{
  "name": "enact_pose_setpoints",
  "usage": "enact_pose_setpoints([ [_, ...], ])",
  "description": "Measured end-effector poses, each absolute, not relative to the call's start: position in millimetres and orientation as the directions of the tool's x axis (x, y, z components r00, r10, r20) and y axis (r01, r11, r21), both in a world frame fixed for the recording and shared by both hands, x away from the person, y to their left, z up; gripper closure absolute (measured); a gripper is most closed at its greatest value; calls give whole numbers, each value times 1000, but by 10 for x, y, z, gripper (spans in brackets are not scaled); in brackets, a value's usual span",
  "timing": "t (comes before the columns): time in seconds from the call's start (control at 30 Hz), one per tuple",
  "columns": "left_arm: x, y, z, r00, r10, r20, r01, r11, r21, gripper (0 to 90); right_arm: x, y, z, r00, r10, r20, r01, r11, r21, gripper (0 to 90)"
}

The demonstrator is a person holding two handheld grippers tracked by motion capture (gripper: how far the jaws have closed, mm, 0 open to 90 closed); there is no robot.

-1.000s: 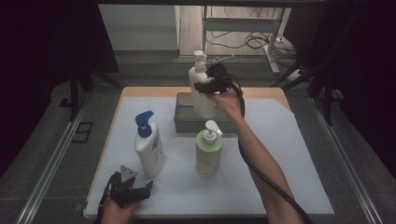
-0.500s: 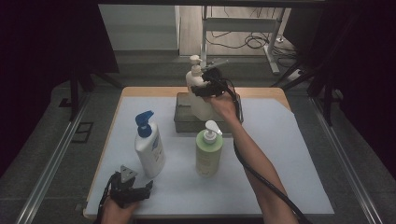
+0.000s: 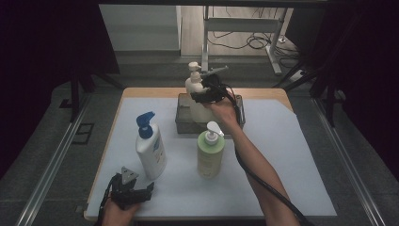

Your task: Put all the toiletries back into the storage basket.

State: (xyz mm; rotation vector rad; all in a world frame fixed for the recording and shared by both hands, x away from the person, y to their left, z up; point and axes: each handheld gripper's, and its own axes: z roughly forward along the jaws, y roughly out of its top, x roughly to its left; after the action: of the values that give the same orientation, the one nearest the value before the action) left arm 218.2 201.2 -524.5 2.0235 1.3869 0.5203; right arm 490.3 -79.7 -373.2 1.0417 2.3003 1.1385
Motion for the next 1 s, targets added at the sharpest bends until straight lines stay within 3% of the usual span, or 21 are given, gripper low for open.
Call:
enact_pose_setpoints([
  [1.0, 2183, 2011, -5245, 370, 929, -25, 683, -254, 685, 113, 4741, -924, -3989, -680, 733, -6, 458, 430, 778, 368],
])
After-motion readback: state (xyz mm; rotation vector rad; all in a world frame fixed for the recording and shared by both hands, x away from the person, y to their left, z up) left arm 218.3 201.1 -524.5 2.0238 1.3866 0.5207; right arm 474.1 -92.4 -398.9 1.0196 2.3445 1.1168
